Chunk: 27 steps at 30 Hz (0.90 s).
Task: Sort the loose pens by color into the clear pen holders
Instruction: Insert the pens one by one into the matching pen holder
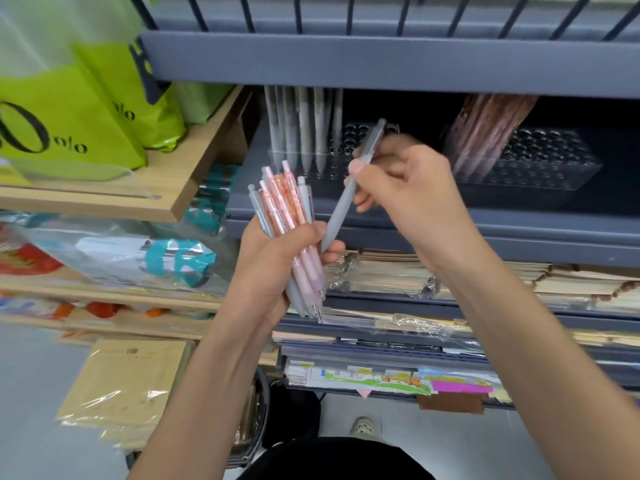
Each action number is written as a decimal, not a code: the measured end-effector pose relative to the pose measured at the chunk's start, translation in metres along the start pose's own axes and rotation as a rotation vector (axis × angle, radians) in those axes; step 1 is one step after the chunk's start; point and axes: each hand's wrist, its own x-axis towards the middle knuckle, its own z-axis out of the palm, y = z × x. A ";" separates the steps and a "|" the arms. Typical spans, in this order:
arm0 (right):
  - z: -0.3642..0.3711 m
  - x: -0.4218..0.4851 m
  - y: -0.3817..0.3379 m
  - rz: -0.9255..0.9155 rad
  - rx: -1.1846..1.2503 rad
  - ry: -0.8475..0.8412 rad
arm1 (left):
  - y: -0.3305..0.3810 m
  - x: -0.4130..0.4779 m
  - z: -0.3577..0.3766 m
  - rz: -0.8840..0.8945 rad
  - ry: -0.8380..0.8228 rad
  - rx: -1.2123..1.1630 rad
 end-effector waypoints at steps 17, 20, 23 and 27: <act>0.006 0.086 0.009 -0.122 -0.446 0.460 | 0.011 -0.003 -0.044 -0.033 0.067 -0.055; 0.011 0.091 0.002 -0.130 -0.711 0.274 | 0.013 -0.004 -0.048 -0.041 0.061 -0.056; 0.018 0.100 -0.006 -0.145 -0.814 0.196 | 0.013 -0.005 -0.050 -0.053 0.079 -0.057; 0.024 0.103 -0.010 -0.151 -0.912 0.196 | 0.014 -0.005 -0.054 -0.052 0.107 -0.043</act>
